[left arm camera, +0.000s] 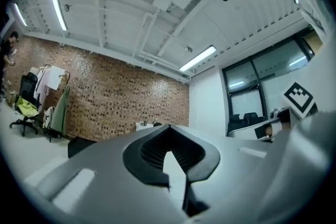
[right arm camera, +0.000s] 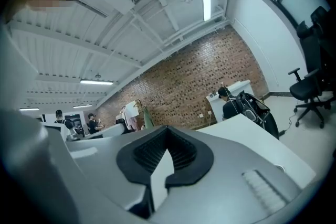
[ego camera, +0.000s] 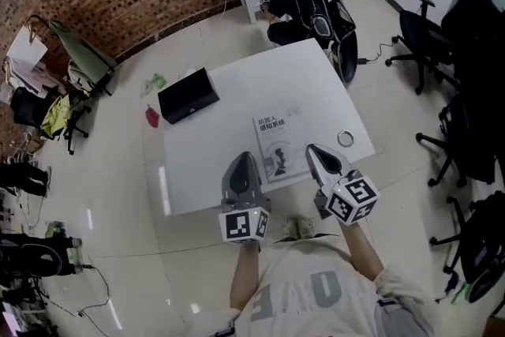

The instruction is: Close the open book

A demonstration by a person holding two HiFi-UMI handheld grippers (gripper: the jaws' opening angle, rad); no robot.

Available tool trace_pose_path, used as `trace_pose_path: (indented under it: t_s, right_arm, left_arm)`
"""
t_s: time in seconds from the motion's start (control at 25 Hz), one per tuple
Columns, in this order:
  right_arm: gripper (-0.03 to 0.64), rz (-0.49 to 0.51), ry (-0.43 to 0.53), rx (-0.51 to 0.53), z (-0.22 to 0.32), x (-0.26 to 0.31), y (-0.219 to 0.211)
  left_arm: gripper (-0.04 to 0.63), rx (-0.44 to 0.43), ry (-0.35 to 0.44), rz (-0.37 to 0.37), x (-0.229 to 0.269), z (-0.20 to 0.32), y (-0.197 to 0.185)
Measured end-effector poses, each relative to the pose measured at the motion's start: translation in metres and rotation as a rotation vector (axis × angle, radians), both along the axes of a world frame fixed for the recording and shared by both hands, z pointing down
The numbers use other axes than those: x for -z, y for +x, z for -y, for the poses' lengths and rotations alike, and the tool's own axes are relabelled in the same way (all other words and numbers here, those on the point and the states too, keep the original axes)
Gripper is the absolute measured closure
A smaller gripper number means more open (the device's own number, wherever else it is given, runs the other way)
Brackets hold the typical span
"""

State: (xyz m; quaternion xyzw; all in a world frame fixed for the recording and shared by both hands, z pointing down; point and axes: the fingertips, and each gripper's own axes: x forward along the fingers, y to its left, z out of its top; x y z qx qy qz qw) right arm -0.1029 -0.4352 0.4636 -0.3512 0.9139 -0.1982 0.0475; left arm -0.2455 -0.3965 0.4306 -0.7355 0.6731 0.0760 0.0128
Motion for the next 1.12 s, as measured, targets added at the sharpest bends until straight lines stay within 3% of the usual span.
trace_pose_path:
  t_s: [0.2,0.4,0.64,0.88,1.12]
  right_arm:
    - [0.614,0.038,0.056,0.036,0.0,0.037,-0.025]
    - [0.614,0.02,0.015,0.051,-0.026,0.022,-0.039]
    - [0.614,-0.011,-0.024,0.058,-0.06,0.003,-0.041]
    - [0.614,0.006,-0.002,0.041,-0.116,0.004,-0.002]
    - [0.614,0.028,-0.012,-0.015,-0.217,-0.01,0.081]
  left_arm:
    - [0.584,0.076,0.048,0.011,0.05,-0.024,-0.033]
    - [0.584,0.098,0.029,0.031,0.042,-0.048,-0.048]
    - [0.584,0.094,0.039,-0.029,0.04,-0.081,-0.061]
    - [0.584,0.116,0.051,-0.022,0.041,-0.138,-0.045]
    - [0.584,0.107,0.033,-0.054,0.023,-0.242,0.018]
